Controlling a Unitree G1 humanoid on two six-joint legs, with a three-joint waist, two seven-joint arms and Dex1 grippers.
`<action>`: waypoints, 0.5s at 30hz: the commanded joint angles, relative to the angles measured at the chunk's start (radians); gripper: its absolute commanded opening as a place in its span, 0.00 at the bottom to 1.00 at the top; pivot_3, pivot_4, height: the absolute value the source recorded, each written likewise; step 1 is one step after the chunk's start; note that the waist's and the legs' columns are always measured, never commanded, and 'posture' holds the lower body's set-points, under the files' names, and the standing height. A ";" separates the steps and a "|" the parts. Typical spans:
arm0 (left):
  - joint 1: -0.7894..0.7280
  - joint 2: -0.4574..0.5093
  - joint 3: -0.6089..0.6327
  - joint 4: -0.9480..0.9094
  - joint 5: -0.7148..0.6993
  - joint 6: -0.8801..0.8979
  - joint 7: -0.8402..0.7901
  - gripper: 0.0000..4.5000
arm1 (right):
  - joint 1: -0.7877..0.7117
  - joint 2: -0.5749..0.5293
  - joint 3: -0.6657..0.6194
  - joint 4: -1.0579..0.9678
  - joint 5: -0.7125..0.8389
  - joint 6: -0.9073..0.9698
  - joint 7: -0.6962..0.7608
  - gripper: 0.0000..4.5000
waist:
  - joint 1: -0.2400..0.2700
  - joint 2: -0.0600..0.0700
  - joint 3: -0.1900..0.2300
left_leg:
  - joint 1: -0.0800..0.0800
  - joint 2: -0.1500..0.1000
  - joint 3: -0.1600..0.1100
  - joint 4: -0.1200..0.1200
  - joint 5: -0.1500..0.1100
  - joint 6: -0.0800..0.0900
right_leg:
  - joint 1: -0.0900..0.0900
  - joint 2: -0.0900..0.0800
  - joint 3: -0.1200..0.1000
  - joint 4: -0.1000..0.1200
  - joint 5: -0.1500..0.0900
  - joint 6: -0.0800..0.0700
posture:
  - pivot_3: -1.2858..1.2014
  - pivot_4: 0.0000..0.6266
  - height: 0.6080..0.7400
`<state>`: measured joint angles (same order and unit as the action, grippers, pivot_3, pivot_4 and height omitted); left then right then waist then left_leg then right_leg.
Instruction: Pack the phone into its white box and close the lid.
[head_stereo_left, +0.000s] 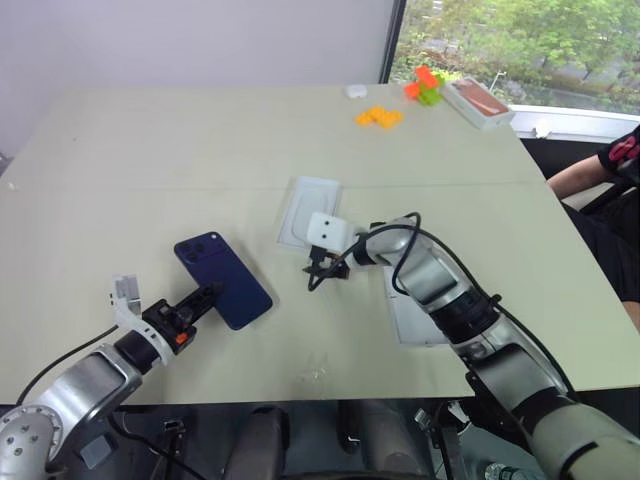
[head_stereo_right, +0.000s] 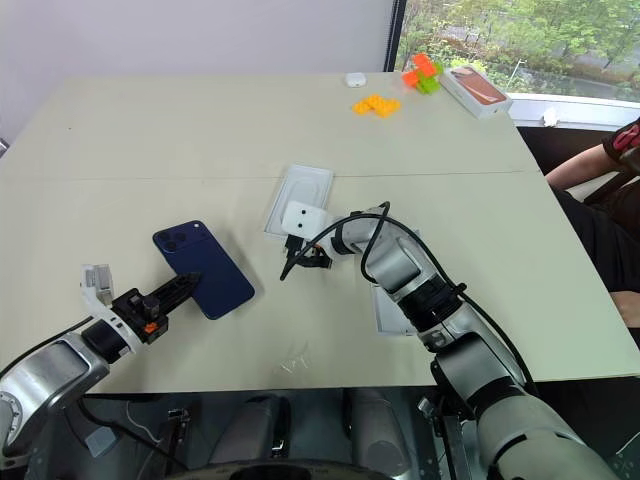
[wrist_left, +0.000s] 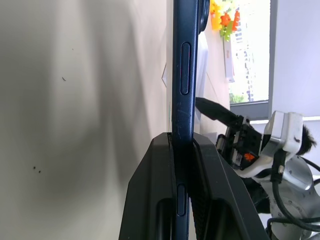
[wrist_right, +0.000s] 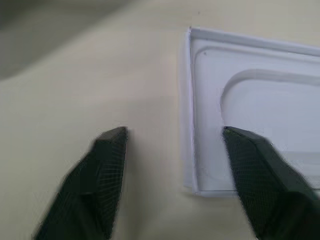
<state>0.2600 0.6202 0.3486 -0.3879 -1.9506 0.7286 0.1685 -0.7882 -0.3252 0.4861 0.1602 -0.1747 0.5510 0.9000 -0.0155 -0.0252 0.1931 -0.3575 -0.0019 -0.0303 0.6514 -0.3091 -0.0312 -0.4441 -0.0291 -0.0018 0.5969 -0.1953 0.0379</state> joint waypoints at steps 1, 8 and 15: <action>-0.006 0.002 0.035 -0.041 -0.017 -0.011 -0.023 0.00 | 0.002 -0.002 0.003 -0.023 -0.004 -0.007 -0.001 0.25 | 0.000 0.000 0.000 | 0.000 0.000 0.000 0.000 0.000 0.000 | 0.000 0.000 0.000 0.000 0.000 0.000 | 0.52 0.24 1.00; -0.036 0.007 0.057 -0.012 -0.022 -0.016 -0.021 0.00 | 0.039 -0.072 0.009 -0.139 -0.013 -0.022 0.039 0.02 | 0.004 0.000 0.000 | 0.000 0.000 0.000 0.000 0.000 0.000 | 0.000 0.000 0.000 0.000 0.000 0.000 | 0.52 0.24 1.00; -0.069 0.027 0.094 -0.001 -0.022 0.009 -0.031 0.00 | 0.211 -0.269 -0.027 -0.500 0.080 -0.005 0.199 0.02 | 0.005 0.000 0.000 | -0.001 0.000 0.000 0.000 0.000 0.000 | 0.000 -0.001 0.000 0.000 0.000 0.001 | 0.52 0.24 1.00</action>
<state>0.2072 0.6319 0.4134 -0.3639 -1.9507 0.7319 0.1617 -0.5945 -0.5693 0.4886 -0.2218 -0.1372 0.5416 1.0580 -0.0110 -0.0253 0.1931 -0.3581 -0.0024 -0.0305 0.6516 -0.3091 -0.0312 -0.4440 -0.0296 -0.0019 0.5968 -0.1958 0.0395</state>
